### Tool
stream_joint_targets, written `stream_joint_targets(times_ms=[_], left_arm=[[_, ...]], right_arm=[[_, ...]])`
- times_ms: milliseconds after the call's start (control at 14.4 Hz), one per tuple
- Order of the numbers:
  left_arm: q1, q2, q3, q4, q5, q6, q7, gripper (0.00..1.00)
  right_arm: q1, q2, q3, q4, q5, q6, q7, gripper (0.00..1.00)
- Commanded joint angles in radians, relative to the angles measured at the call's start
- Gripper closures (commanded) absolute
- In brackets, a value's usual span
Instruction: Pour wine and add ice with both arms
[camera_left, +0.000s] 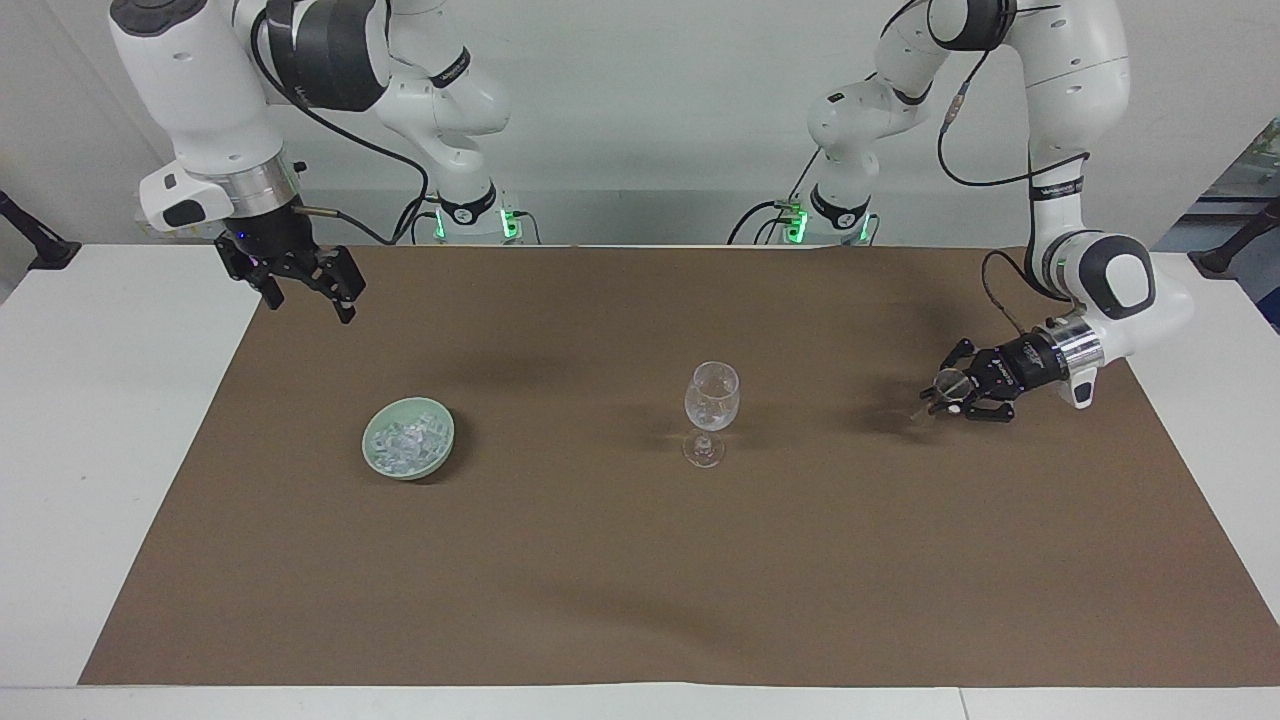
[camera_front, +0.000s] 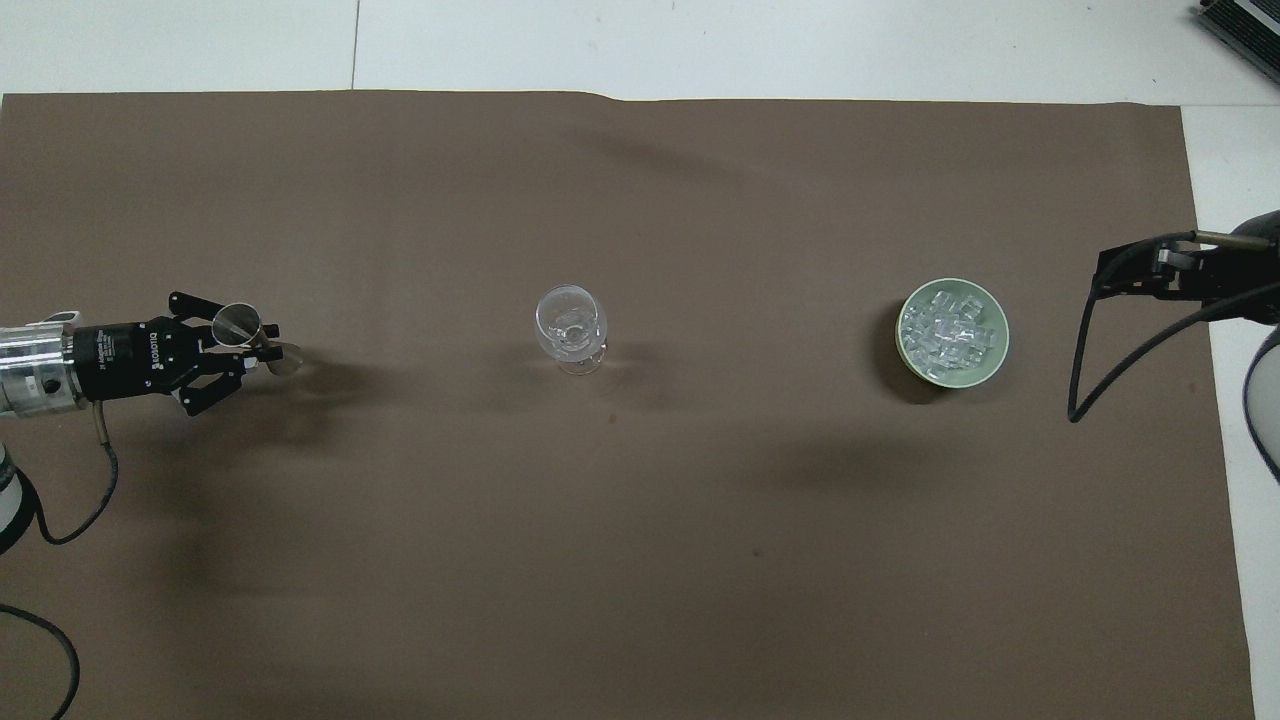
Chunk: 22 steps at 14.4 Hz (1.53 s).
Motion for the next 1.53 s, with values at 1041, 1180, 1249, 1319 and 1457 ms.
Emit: stream_joint_targets(times_ms=[1041, 1180, 1249, 1319, 1457], left_arm=[[-0.031, -0.014, -0.009, -0.148, -0.197, 0.142, 0.192, 1.00], [-0.031, -0.014, -0.009, -0.159, -0.214, 0.143, 0.224, 1.00], [-0.031, -0.016, -0.009, -0.163, -0.214, 0.143, 0.230, 1.00], [-0.031, -0.016, -0.009, -0.163, -0.216, 0.143, 0.230, 1.00], [-0.032, -0.016, -0.009, -0.166, -0.216, 0.155, 0.255, 1.00]], right_arm=[[-0.003, 0.144, 0.008, -0.264, 0.026, 0.361, -0.064, 0.12], [-0.003, 0.161, 0.008, -0.264, 0.026, 0.375, -0.062, 0.12], [0.003, 0.173, 0.009, -0.264, 0.026, 0.383, -0.061, 0.13], [0.009, 0.180, 0.009, -0.264, 0.026, 0.398, -0.058, 0.13], [0.021, 0.206, 0.009, -0.264, 0.026, 0.421, -0.056, 0.14]])
